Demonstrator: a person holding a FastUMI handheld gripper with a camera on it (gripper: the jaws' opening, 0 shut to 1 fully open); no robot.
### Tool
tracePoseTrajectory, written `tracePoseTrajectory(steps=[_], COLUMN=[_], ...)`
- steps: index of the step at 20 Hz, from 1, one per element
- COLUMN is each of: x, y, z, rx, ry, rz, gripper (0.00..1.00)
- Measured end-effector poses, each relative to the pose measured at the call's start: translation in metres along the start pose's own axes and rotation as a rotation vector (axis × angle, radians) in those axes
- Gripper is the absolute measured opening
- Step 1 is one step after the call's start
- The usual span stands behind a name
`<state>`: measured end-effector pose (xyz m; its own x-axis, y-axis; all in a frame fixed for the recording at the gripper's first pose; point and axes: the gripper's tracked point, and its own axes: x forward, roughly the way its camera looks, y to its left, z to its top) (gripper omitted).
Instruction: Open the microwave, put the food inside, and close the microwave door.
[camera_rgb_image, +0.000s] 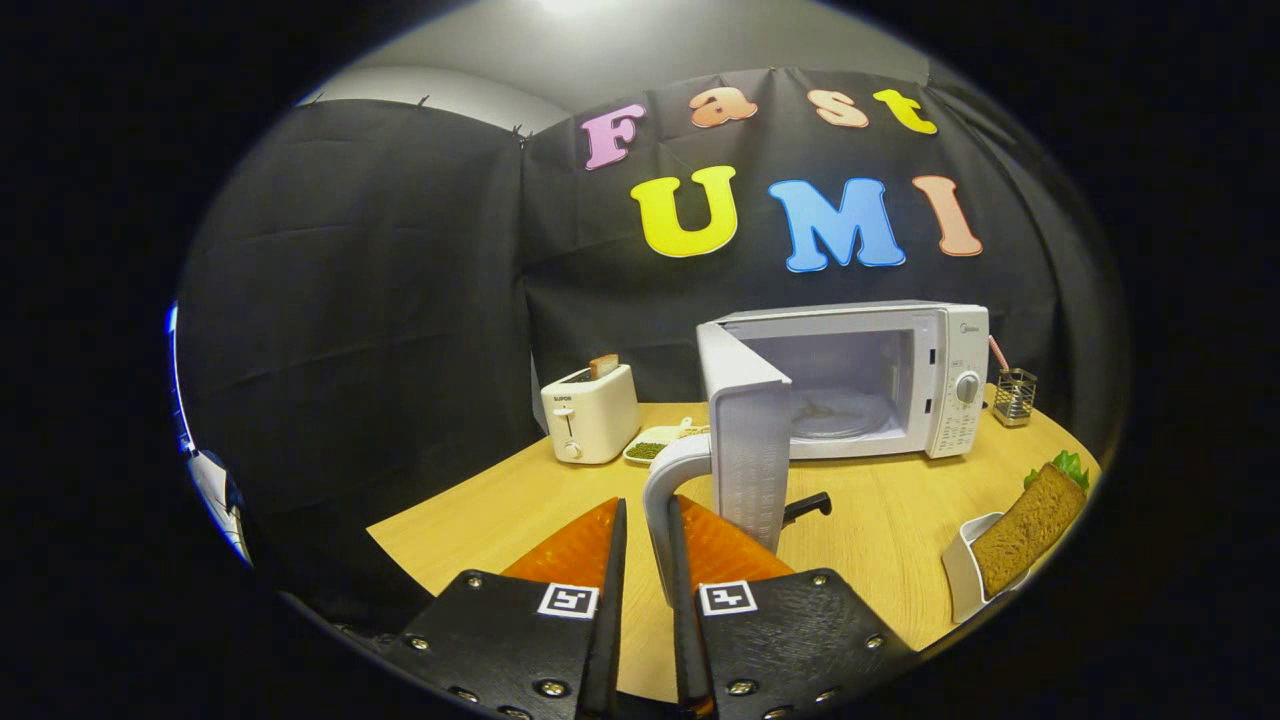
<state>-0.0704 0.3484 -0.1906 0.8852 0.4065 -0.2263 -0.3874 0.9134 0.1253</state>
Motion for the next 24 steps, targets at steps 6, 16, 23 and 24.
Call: tracePoseTrajectory(steps=[6, 16, 23, 24], x=[0.019, 0.045, 0.013, 0.006], y=[0.054, 0.107, 0.107, 0.101], z=[-0.006, -0.009, 0.004, 0.009], rx=[0.016, -0.041, -0.089, -0.094], ry=[0.004, -0.002, -0.038, -0.05], rz=[0.077, 0.171, 0.292, 0.297], gripper=[0.23, 0.23, 0.55, 0.55])
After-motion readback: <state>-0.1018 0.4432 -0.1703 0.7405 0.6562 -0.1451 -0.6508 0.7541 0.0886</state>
